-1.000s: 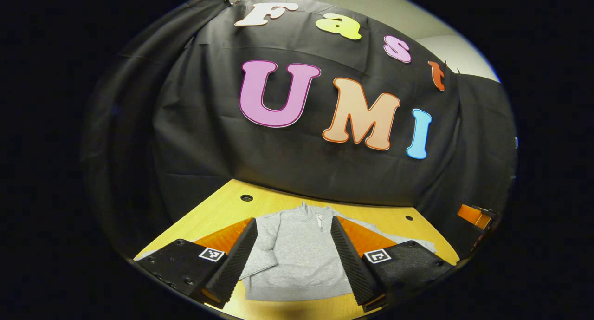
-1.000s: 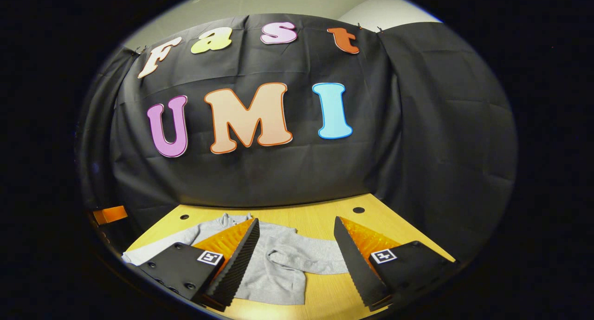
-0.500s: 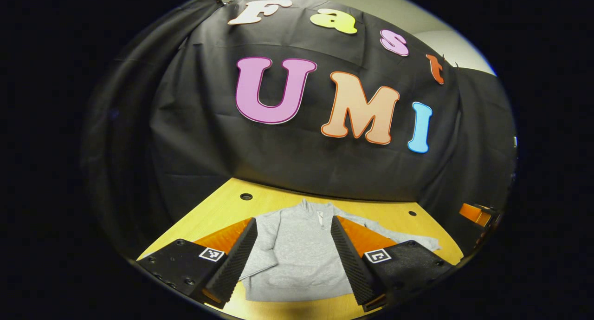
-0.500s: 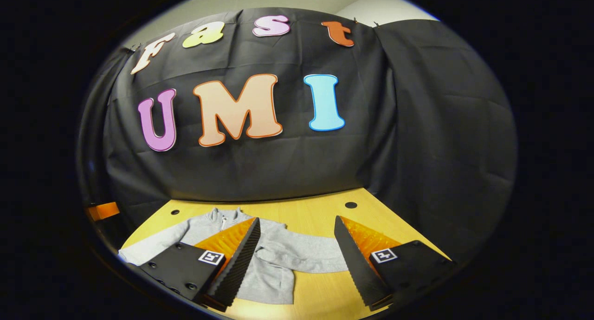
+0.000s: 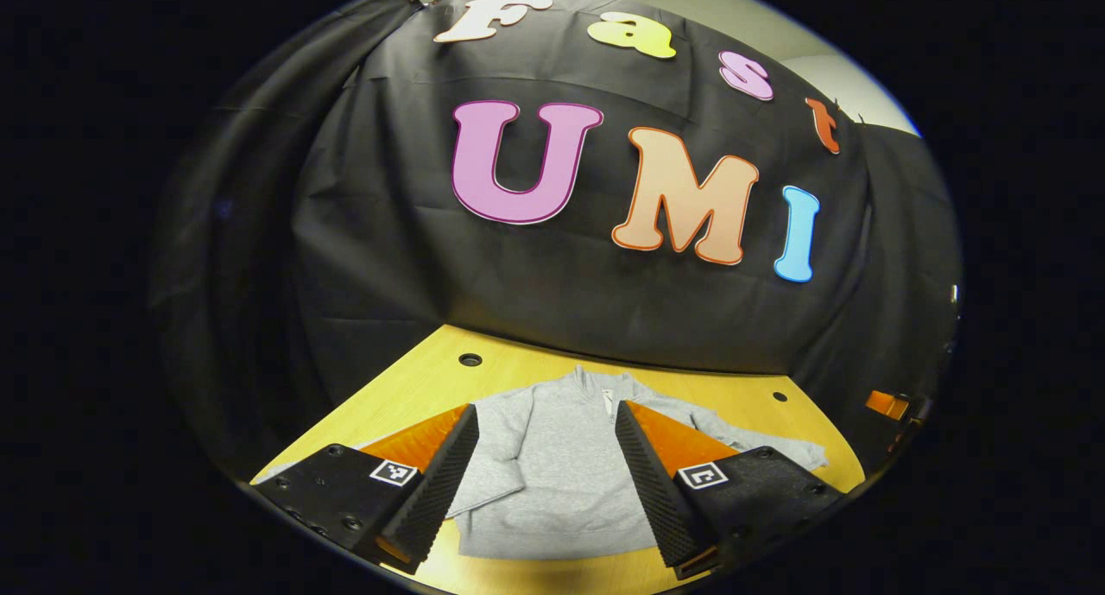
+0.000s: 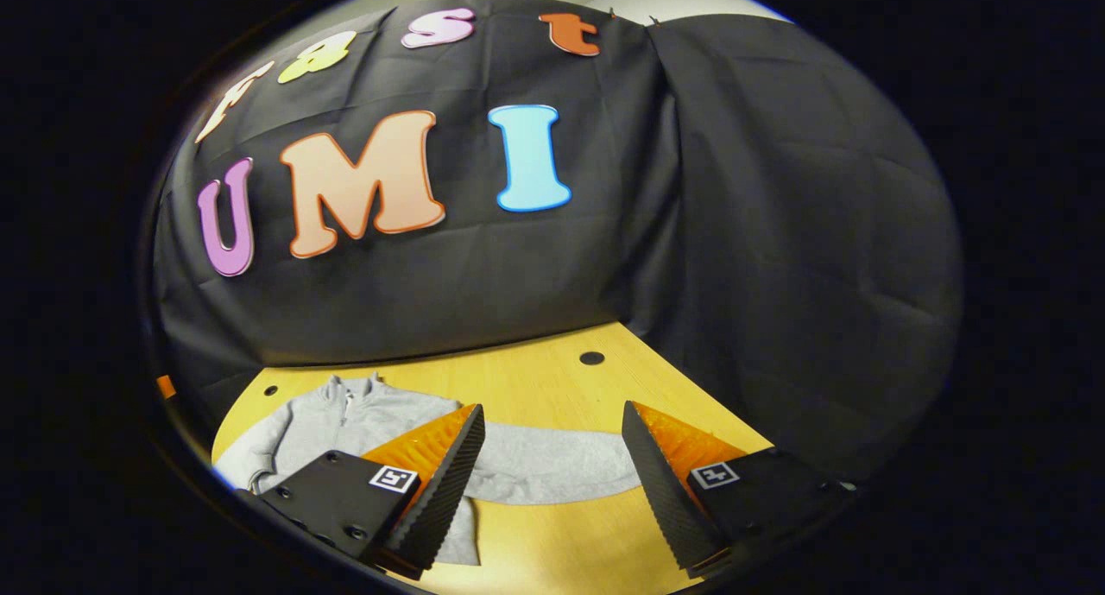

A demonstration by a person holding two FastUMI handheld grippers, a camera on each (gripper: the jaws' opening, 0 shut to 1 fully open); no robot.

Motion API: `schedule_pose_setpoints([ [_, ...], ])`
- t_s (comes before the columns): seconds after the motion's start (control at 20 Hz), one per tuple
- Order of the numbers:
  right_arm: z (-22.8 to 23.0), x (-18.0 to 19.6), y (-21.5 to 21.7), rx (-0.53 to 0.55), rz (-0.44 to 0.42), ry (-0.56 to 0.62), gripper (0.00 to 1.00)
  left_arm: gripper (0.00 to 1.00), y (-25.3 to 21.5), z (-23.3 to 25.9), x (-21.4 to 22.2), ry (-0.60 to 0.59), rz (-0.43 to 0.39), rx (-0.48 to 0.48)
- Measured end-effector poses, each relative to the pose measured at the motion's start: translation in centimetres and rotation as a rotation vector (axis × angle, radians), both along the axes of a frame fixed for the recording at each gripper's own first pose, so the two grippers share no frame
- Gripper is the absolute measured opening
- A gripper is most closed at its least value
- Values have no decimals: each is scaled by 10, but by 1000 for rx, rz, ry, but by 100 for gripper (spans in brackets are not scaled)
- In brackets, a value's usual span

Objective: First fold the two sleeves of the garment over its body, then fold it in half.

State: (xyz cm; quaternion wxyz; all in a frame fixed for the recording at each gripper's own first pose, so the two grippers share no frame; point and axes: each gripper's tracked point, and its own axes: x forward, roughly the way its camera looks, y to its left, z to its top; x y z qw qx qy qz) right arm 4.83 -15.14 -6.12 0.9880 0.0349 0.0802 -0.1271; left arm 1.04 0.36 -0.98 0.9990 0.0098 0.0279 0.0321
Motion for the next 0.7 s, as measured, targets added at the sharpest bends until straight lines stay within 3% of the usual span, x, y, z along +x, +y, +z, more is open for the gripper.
schedule_pose_setpoints([
  [0.35,-71,28,-56,43,-65,144,96,93,0,-7,5,12,34,2],
  [0.7,-143,57,-87,52,-51,324,99,93,-11,-15,8,38,24,3],
])
